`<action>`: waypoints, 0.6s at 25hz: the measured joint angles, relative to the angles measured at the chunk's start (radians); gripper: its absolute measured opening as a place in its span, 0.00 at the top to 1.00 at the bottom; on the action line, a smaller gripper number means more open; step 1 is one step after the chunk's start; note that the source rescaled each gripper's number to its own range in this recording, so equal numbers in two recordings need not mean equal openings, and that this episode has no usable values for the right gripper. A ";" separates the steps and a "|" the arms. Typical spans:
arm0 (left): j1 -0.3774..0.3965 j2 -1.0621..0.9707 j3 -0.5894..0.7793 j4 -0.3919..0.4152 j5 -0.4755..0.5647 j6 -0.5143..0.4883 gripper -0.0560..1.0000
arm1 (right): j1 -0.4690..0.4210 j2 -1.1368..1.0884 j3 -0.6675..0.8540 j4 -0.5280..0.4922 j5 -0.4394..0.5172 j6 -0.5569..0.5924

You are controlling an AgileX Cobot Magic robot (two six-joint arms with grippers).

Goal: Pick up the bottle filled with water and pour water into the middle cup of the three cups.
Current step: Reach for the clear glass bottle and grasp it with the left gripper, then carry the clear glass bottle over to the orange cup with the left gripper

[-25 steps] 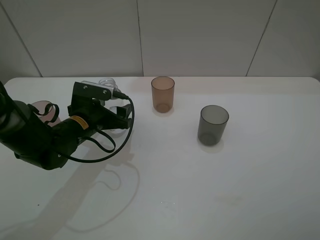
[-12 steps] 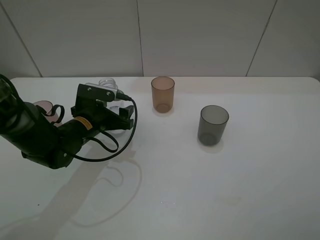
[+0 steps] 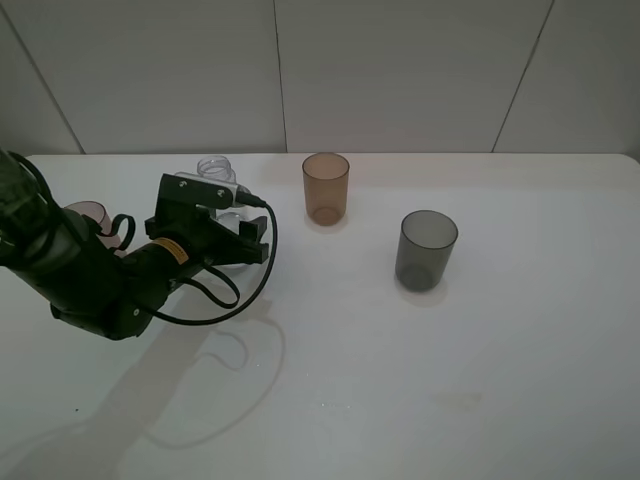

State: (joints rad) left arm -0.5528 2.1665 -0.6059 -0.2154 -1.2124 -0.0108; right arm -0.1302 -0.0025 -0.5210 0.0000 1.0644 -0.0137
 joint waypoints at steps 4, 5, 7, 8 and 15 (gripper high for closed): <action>0.000 0.000 0.000 -0.014 0.000 0.002 0.92 | 0.000 0.000 0.000 0.000 0.000 0.000; 0.000 0.000 -0.001 -0.014 0.000 0.002 0.93 | 0.000 0.000 0.000 0.000 0.000 0.000; 0.000 0.000 -0.001 -0.014 0.000 0.002 0.93 | 0.000 0.000 0.000 0.000 0.000 0.000; 0.000 0.000 -0.001 -0.014 0.000 0.002 0.93 | 0.000 0.000 0.000 0.000 0.000 0.000; 0.000 0.000 -0.001 -0.014 0.000 0.002 0.93 | 0.000 0.000 0.000 0.000 0.000 0.000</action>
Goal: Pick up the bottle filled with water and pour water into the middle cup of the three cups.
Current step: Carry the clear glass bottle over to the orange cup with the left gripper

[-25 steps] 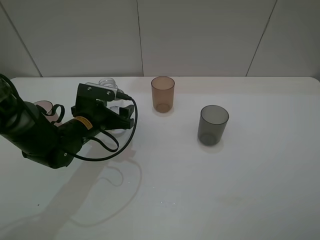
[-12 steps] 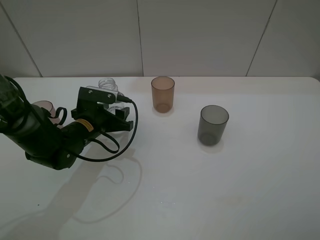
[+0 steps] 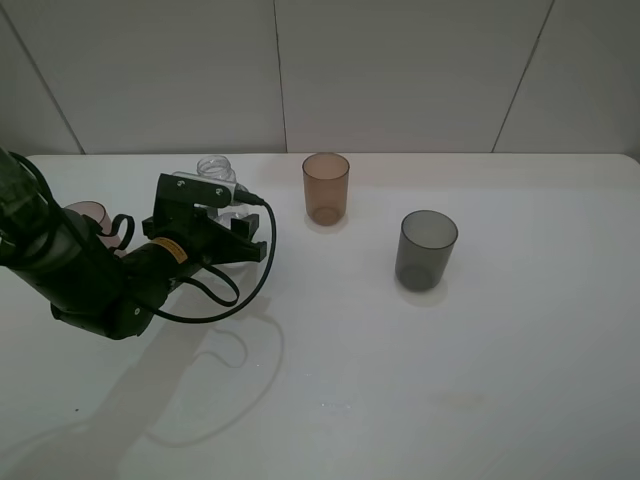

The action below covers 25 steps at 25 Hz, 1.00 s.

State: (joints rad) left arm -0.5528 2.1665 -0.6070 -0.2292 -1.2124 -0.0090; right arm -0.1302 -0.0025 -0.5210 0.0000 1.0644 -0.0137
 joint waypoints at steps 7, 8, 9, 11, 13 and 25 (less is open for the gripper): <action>0.000 0.000 0.000 0.000 0.000 0.000 0.93 | 0.000 0.000 0.000 0.000 0.000 0.000; 0.000 0.000 0.000 0.000 0.000 0.000 0.93 | 0.000 0.000 0.000 0.000 0.000 0.000; 0.000 0.000 0.000 0.000 0.000 0.000 0.93 | 0.000 0.000 0.000 0.000 0.000 0.000; 0.000 -0.006 0.000 0.000 0.003 0.000 0.93 | 0.000 0.000 0.000 0.000 0.000 0.000; 0.000 -0.029 0.004 0.000 0.028 -0.001 0.93 | 0.000 0.000 0.000 0.000 0.000 0.000; 0.000 -0.323 -0.082 -0.016 0.478 0.371 0.93 | 0.000 0.000 0.000 0.000 0.000 0.000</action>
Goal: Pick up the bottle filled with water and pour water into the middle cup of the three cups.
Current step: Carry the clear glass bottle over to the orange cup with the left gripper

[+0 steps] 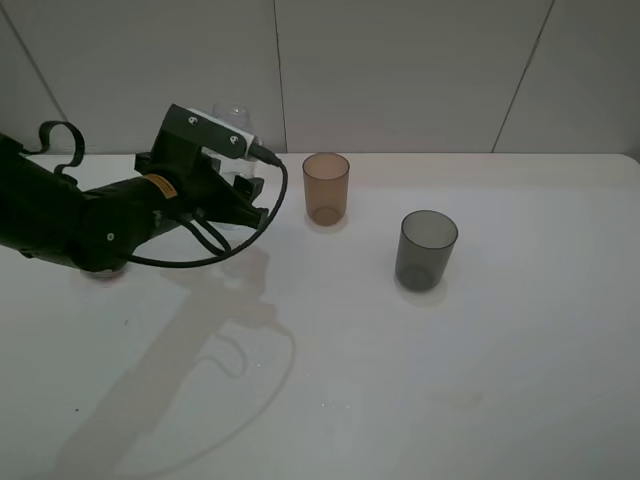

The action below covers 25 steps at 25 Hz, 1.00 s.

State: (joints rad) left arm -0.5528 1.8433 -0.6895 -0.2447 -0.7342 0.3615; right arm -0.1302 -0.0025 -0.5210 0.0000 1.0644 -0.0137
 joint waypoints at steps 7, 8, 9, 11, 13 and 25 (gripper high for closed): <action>0.000 -0.039 -0.225 0.061 0.443 0.217 0.93 | 0.000 0.000 0.000 0.000 0.000 0.000; 0.000 -0.038 -0.255 0.094 0.515 0.219 0.93 | 0.000 0.000 0.000 0.000 0.000 0.000; 0.003 -0.035 -0.291 0.129 0.580 0.219 0.93 | 0.000 0.000 0.000 0.000 0.000 0.000; 0.006 -0.029 -0.351 0.186 0.679 0.211 0.93 | 0.000 0.000 0.000 0.000 0.000 0.000; 0.021 -0.025 -0.394 0.226 0.751 0.199 0.93 | 0.000 0.000 0.000 0.000 0.000 0.000; 0.071 0.012 -0.510 0.388 0.920 0.142 0.93 | 0.000 0.000 0.000 0.000 0.000 0.000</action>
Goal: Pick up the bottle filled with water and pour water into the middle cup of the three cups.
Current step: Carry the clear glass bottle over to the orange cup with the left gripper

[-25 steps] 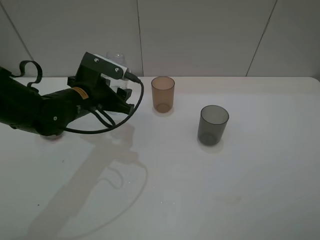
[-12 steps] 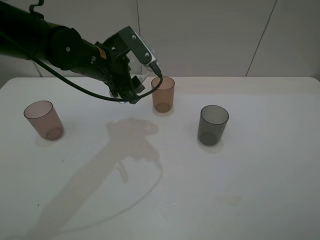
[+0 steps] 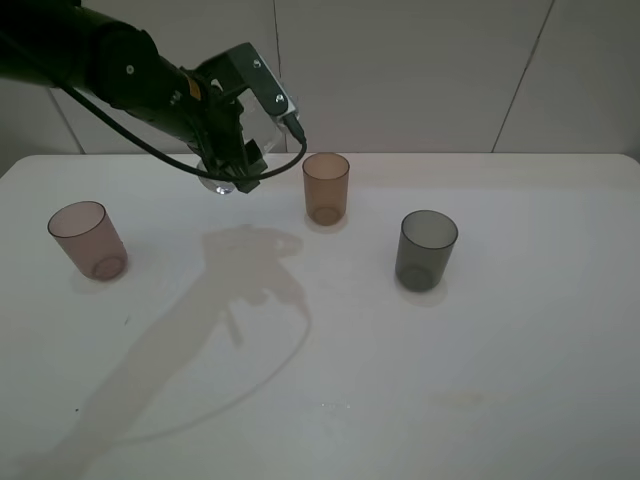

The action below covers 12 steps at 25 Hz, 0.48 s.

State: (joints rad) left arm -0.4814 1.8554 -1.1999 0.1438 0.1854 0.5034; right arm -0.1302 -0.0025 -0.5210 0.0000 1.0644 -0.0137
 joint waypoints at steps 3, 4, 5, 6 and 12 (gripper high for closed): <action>0.007 0.037 -0.074 0.128 0.097 -0.088 0.93 | 0.000 0.000 0.000 0.000 0.000 0.000; 0.008 0.050 -0.095 0.160 0.126 -0.116 0.93 | 0.000 0.000 0.000 0.000 0.000 0.000; 0.008 0.065 -0.123 0.201 0.151 -0.145 0.93 | 0.000 0.000 0.000 0.000 0.000 0.000; 0.008 0.075 -0.141 0.226 0.174 -0.173 0.93 | 0.000 0.000 0.000 0.000 0.000 0.000; -0.014 0.140 -0.215 0.362 0.229 -0.227 0.93 | 0.000 0.000 0.000 0.000 0.000 0.000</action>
State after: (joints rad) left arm -0.4958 1.9956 -1.4148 0.5057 0.4145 0.2761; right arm -0.1302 -0.0025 -0.5210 0.0000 1.0644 -0.0137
